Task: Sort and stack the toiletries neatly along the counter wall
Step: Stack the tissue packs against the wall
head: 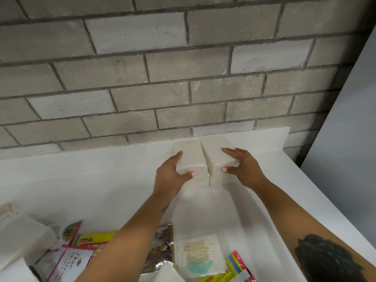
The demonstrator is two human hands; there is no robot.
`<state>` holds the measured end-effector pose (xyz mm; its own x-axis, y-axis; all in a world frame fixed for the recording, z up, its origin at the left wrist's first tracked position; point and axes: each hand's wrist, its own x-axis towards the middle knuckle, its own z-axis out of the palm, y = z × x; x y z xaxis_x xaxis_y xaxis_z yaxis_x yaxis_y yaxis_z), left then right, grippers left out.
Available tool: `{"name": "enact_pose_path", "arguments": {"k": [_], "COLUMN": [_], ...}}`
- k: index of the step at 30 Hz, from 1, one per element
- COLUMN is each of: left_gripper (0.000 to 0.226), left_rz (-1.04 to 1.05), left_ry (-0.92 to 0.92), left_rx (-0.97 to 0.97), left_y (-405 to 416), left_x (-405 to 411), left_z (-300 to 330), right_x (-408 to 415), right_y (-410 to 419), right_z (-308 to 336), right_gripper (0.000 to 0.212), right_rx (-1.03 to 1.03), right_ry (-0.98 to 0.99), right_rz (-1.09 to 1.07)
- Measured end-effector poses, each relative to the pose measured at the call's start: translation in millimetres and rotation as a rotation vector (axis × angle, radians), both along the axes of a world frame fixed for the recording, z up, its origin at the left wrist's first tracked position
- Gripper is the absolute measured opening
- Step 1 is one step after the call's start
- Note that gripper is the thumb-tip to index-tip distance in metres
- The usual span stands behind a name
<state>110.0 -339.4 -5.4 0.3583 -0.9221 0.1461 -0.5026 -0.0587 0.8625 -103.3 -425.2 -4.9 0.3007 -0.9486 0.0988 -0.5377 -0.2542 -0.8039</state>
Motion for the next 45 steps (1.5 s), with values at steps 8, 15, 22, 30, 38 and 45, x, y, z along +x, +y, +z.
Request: {"name": "enact_pose_path", "arguments": {"k": [8,15,22,30,38,45], "left_gripper": [0.084,0.102,0.097,0.098,0.111,0.069], "left_rz": [0.013,-0.037,-0.044,-0.031,-0.076,0.018], "left_ry": [-0.155,-0.323,-0.331,-0.479,-0.568,-0.475], "left_rx": [0.037,0.118,0.101,0.208,0.33,0.062], "left_y": [-3,-1,-2,-2,7,44], "left_x": [-5,-5,-2,-1,2,2], "left_z": [-4,-10,-11,-3,27,52], "right_x": [10,12,18,16,17,31], "right_y": [4,14,17,15,31,60], "right_z": [-2,-12,-14,-10,16,47], "right_gripper": [0.065,0.114,0.112,0.102,0.114,0.088], "right_rx": [-0.006,-0.086,-0.142,-0.088,-0.17,-0.311], "right_ry": [-0.004,0.154,0.161,0.264,0.444,0.106], "right_rz": [-0.036,-0.074,-0.167,-0.101,-0.144,-0.129]}}
